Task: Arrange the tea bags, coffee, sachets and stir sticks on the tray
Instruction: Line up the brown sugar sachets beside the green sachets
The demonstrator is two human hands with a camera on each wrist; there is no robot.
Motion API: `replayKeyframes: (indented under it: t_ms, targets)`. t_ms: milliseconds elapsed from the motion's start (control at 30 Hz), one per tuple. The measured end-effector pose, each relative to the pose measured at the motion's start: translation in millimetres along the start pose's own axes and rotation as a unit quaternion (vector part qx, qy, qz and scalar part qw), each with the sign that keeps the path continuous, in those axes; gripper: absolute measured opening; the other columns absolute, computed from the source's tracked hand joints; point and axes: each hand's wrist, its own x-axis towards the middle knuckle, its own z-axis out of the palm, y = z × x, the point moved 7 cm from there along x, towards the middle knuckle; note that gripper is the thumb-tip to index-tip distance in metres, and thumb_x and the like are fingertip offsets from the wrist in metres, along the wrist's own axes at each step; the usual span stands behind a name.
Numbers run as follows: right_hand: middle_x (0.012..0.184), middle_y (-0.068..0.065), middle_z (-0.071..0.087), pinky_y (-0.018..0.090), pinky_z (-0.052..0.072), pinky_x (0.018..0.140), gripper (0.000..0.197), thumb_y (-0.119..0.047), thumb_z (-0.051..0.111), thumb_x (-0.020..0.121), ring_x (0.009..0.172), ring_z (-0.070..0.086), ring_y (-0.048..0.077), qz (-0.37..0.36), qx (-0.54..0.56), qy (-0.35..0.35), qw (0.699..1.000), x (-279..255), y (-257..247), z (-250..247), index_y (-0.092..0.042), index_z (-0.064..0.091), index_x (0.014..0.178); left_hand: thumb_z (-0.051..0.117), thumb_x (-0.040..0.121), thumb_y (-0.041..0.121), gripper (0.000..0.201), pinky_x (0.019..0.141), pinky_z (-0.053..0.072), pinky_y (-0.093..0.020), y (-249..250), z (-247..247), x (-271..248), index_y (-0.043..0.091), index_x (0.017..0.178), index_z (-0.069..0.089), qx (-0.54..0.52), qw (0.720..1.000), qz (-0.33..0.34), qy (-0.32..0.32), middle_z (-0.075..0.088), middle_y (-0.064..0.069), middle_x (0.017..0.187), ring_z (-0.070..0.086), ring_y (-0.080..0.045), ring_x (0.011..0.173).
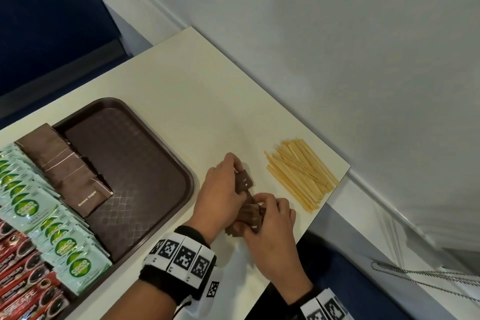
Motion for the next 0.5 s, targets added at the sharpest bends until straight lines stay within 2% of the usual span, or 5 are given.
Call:
replayKeyframes:
  t_ms: [133,200,300,400,500]
  targets:
    - [0.121,-0.012,0.034,0.012,0.043,0.082,0.044,-0.026,0.081,0.089,0.110,0.028,0.008,0.009,0.010,-0.023,1.000,4,-4,-1,-0.034,0.047,0.116,0.076,0.094,0.007,0.047,0.073,0.046,-0.010,-4,-7,-2,0.032,0.126,0.054,-0.077,0.997,-0.004,0.005,0.063,0.012,0.109,0.063,-0.004,0.095]
    - [0.117,-0.014,0.037,0.011,0.041,0.086,0.041,-0.023,0.079,0.089,0.106,0.029,0.008,-0.003,0.009,-0.022,1.000,5,-8,-1,-0.034,0.045,0.108,0.078,0.098,0.017,0.029,0.079,0.048,-0.013,-7,-20,-4,0.029,0.120,0.063,-0.105,0.994,-0.003,0.035,0.067,0.008,0.111,0.065,-0.006,0.099]
    - [0.108,-0.013,0.050,0.012,0.040,0.081,0.040,-0.017,0.076,0.089,0.103,0.039,0.006,-0.009,0.037,-0.024,0.999,5,-13,3,-0.035,0.043,0.100,0.080,0.097,0.029,0.012,0.074,0.051,-0.014,-16,-41,-13,0.029,0.104,0.071,-0.181,0.981,-0.019,0.066,0.076,0.009,0.099,0.071,-0.004,0.091]
    - [0.102,-0.005,0.061,0.018,0.043,0.069,0.038,-0.017,0.077,0.088,0.094,0.058,0.011,0.005,0.077,-0.023,0.997,8,-12,5,-0.036,0.046,0.098,0.082,0.095,0.032,0.013,0.076,0.059,-0.022,-24,-61,-26,0.026,0.102,0.074,-0.265,0.960,-0.036,0.089,0.078,0.010,0.091,0.076,-0.006,0.083]
    - [0.099,-0.004,0.065,0.018,0.047,0.066,0.037,-0.014,0.078,0.088,0.084,0.062,0.009,0.018,0.101,-0.036,0.994,11,-10,4,-0.033,0.050,0.102,0.079,0.097,0.027,0.018,0.062,0.057,-0.025,-31,-75,-39,0.020,0.112,0.072,-0.341,0.933,-0.055,0.104,0.077,0.006,0.082,0.073,-0.009,0.069]
